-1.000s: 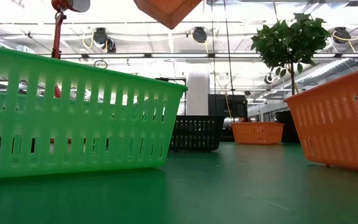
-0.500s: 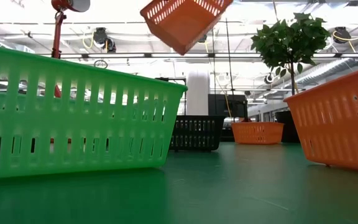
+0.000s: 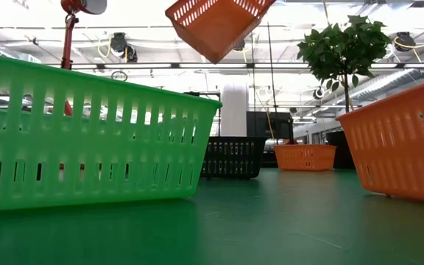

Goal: Stack baskets by color
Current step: Stack the bottom left orange bin on top of the bottom right orange bin

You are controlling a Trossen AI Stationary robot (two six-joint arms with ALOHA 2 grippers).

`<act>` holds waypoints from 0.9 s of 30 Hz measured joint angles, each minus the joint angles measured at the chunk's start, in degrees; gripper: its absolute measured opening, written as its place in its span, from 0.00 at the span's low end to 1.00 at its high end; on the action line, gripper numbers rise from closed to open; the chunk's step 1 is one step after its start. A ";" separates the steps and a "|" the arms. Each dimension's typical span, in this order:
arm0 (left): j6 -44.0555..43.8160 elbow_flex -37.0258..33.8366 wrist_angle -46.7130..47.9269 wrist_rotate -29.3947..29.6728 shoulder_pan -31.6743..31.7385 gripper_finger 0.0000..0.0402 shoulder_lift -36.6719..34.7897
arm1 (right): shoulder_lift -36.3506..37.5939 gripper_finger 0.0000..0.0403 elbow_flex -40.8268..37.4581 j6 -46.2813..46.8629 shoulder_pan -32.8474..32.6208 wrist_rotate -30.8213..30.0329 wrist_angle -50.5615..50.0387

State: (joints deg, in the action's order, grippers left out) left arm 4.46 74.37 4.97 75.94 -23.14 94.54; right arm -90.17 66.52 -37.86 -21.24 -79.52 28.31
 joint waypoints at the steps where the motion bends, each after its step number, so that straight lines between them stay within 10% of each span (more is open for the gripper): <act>1: -0.02 0.00 0.00 -0.02 -0.02 0.04 0.00 | 0.00 0.23 -0.06 0.37 0.19 0.02 -0.03; 9: 3.01 0.00 -0.02 -4.10 -0.17 0.05 0.00 | 0.00 0.02 -0.19 5.60 0.23 -0.33 -2.90; 20: 1.47 0.00 -0.50 -9.20 -4.01 0.51 -2.73 | 0.61 0.00 -0.21 14.56 -2.53 0.60 -11.79; 27: 0.74 0.00 0.98 -8.62 -9.71 0.67 -7.96 | 1.19 0.00 -0.21 43.76 -1.89 23.39 -22.97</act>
State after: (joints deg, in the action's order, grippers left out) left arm 5.21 74.37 5.95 67.31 -32.84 86.58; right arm -88.98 66.30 5.90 -23.13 -56.13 5.33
